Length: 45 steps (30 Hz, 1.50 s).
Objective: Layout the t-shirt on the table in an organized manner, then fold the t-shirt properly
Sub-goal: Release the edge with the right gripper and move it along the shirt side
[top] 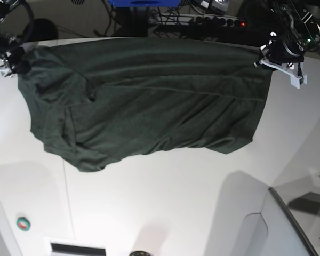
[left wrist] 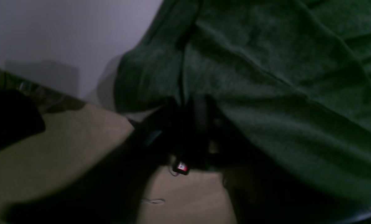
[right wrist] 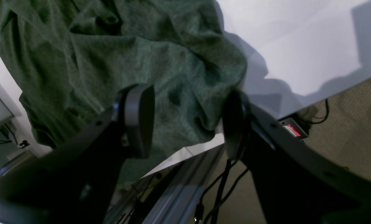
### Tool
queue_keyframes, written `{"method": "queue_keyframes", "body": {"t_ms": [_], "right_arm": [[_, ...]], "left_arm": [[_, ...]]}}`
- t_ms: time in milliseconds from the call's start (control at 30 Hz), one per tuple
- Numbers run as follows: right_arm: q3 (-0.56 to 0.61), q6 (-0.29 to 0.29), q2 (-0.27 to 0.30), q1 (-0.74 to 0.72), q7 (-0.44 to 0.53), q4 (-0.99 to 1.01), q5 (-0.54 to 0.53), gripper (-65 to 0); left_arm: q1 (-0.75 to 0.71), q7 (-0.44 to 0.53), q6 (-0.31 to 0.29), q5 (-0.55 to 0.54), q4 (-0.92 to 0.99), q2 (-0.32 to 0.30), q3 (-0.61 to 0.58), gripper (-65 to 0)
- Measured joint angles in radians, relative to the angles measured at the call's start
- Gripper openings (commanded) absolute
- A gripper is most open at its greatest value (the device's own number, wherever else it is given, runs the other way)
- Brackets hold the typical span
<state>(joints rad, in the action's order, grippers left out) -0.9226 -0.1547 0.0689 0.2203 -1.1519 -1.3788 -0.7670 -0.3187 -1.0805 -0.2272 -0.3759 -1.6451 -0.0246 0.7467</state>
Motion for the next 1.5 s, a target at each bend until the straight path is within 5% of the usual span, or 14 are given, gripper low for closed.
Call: {"method": "queue_keyframes", "body": {"t_ms": [133, 333, 500, 667, 767, 900, 1500], "right_arm": [[-0.083, 0.0, 0.001, -0.002, 0.007, -0.002, 0.0, -32.1], [-0.077, 0.001, 0.091, -0.043, 0.044, 0.001, 0.013, -32.1], [0.18, 0.005, 0.212, -0.151, 0.191, 0.034, -0.002, -32.1], [0.562, -0.053, 0.335, -0.386, 0.383, 0.404, -0.016, -32.1], [0.687, -0.134, 0.358, -0.475, 0.439, 0.591, -0.002, -32.3], [0.778, -0.179, 0.353, -0.506, 0.503, 0.673, 0.0, -32.3], [0.803, -0.194, 0.299, -0.518, 0.555, 0.673, 0.0, -32.1]], "left_arm": [[0.0, 0.0, 0.018, 0.001, 0.0, 0.001, 0.018, -27.3], [0.03, -0.007, 0.023, 0.012, -0.011, -0.03, 0.208, -24.2], [0.09, 0.008, 0.018, 0.002, -0.063, -0.113, 0.11, -25.3], [0.093, 0.065, 0.014, 0.001, -0.064, -0.13, -0.091, -25.7], [0.084, 0.198, 0.014, -0.009, -0.061, -0.146, -0.142, -35.1], [0.065, 0.223, 0.017, 0.006, -0.057, -0.148, -0.138, -65.0], [0.072, 0.232, 0.018, 0.002, 0.005, -0.161, -0.135, -65.0]]}}
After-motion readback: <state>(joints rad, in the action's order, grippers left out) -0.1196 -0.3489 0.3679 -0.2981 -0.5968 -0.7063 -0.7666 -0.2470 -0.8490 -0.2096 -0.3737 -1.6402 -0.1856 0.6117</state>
